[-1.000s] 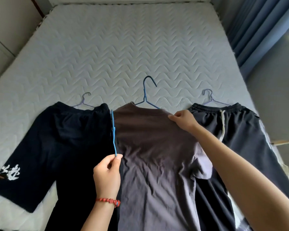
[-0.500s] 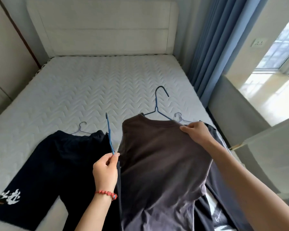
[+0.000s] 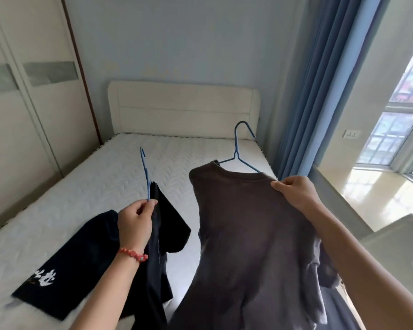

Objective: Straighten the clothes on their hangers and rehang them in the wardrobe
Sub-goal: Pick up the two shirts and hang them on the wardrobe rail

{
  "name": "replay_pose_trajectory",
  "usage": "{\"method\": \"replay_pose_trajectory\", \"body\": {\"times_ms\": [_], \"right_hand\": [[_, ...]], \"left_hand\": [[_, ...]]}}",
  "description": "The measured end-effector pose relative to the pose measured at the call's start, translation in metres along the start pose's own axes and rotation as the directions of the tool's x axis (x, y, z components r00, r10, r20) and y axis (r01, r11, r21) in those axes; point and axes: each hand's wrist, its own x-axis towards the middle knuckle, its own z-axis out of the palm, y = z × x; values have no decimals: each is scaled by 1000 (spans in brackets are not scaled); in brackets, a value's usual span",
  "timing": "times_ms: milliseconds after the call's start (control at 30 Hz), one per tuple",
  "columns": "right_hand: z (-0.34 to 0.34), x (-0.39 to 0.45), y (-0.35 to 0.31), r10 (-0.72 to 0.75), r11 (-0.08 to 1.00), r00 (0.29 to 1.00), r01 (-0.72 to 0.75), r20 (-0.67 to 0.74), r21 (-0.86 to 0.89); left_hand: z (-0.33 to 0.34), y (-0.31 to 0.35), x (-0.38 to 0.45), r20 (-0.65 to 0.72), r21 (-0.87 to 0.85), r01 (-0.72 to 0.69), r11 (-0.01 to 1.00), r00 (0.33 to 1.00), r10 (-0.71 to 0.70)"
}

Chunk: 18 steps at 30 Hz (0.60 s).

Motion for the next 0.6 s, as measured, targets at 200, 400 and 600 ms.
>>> {"method": "replay_pose_trajectory", "body": {"times_ms": [200, 400, 600], "right_hand": [[-10, -18, -54, -95, 995, 995, 95, -25, 0], [12, -36, -110, -153, 988, 988, 153, 13, 13], [65, -66, -190, -263, 964, 964, 263, 35, -24]], "left_hand": [[-51, 42, 11, -34, 26, -103, 994, 994, 104], [-117, 47, 27, -94, 26, -125, 992, 987, 127], [-220, 36, 48, -161, 41, -126, 991, 978, 131]]}}
